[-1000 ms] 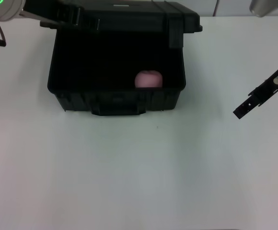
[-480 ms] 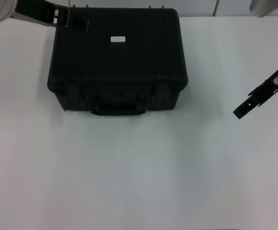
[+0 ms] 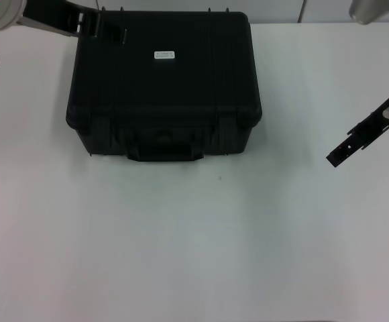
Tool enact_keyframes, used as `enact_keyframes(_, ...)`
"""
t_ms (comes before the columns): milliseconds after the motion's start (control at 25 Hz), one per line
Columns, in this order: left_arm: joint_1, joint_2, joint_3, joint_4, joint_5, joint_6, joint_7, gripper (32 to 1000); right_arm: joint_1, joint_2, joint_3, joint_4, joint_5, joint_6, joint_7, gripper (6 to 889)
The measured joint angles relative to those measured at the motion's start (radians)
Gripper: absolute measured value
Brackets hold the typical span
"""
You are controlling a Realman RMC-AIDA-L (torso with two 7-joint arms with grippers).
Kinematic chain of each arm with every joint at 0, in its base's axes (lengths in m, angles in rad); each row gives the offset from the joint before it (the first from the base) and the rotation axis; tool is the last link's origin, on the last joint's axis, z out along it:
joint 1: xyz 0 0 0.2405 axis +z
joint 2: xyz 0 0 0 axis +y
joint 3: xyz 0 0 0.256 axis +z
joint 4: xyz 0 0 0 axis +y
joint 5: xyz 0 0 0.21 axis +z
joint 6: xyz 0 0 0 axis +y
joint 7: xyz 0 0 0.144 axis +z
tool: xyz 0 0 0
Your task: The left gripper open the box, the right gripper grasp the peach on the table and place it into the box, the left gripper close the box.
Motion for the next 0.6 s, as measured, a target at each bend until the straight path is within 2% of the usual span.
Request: enact_keyframes(600,0.0,0.0003,0.0,-0.002,-0.001,-0.001,0.0,863,0.0,0.0,0.0,-0.004,0.0,0.001,0.007,795)
